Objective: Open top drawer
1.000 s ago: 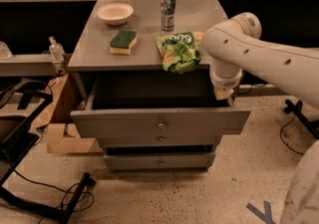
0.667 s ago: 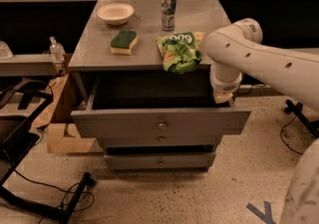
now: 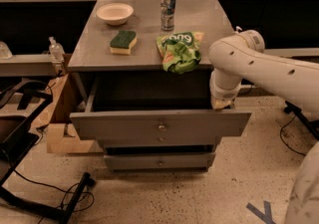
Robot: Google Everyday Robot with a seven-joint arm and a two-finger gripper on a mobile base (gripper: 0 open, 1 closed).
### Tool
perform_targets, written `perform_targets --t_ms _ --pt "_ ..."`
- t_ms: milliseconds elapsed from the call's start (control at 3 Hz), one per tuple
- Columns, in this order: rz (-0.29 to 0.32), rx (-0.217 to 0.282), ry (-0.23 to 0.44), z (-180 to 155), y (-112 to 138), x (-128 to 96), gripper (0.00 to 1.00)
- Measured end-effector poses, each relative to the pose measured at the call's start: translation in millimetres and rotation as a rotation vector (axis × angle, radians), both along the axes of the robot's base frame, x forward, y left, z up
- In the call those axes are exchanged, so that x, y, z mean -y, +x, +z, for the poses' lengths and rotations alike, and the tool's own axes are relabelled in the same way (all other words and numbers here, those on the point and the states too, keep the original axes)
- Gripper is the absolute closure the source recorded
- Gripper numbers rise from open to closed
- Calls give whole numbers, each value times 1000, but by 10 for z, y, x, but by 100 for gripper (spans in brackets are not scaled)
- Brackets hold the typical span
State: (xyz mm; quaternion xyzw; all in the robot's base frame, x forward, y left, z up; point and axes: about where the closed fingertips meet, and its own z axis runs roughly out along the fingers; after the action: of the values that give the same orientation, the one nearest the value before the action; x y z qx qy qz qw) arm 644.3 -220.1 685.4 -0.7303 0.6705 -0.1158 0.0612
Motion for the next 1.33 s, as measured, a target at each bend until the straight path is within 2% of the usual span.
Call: perform_targets --t_ms 667,1000,1333 --pt "-109 -82 -7 -13 -303 35 100" --pt "-192 -146 17 8 -570 -19 100" --pt "-274 -227 55 81 -933 -176 100"
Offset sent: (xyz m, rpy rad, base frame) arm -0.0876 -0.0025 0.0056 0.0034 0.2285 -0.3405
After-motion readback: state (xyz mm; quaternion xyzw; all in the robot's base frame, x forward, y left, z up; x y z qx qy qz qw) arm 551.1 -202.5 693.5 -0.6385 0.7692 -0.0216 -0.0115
